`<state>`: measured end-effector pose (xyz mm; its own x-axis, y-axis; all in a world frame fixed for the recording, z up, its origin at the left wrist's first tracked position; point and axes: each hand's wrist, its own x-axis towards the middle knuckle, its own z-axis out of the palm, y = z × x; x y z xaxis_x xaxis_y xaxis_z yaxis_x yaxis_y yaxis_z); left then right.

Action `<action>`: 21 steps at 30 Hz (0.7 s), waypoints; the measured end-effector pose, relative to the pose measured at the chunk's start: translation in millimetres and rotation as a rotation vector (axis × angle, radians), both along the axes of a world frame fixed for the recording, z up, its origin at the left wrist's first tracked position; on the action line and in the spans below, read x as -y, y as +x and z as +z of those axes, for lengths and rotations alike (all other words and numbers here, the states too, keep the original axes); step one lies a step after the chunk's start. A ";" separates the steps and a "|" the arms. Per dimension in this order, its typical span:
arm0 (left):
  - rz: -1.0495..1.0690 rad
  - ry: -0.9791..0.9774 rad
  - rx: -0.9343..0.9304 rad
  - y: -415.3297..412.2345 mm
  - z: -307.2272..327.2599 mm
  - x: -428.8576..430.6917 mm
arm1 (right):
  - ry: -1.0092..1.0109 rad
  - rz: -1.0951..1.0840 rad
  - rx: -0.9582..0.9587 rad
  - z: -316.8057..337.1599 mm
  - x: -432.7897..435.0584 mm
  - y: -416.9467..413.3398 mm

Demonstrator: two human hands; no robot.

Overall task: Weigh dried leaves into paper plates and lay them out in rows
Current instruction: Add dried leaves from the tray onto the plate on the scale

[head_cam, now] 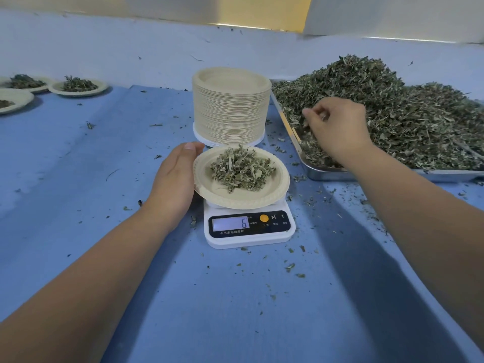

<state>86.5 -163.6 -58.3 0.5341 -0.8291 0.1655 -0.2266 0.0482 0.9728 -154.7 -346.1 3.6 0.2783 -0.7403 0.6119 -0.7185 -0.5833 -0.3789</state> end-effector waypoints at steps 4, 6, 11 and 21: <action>-0.001 0.009 0.007 0.8 -1.3 1.9 | -0.041 0.121 0.076 21.1 -30.1 34.1; -0.003 0.010 0.002 1.5 -1.0 2.0 | -0.049 0.221 0.098 29.3 -50.6 53.7; -0.003 0.003 0.002 1.2 -0.1 1.4 | -0.001 0.433 0.120 33.1 -100.1 94.4; -0.016 -0.005 0.059 -0.2 2.1 0.5 | -0.029 0.511 -0.318 11.6 -119.2 97.9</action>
<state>86.4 -164.1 -56.2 0.5098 -0.8367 0.2003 -0.2824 0.0571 0.9576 -56.8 -227.0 15.2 0.7670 -0.4488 0.4586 -0.4199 -0.8915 -0.1701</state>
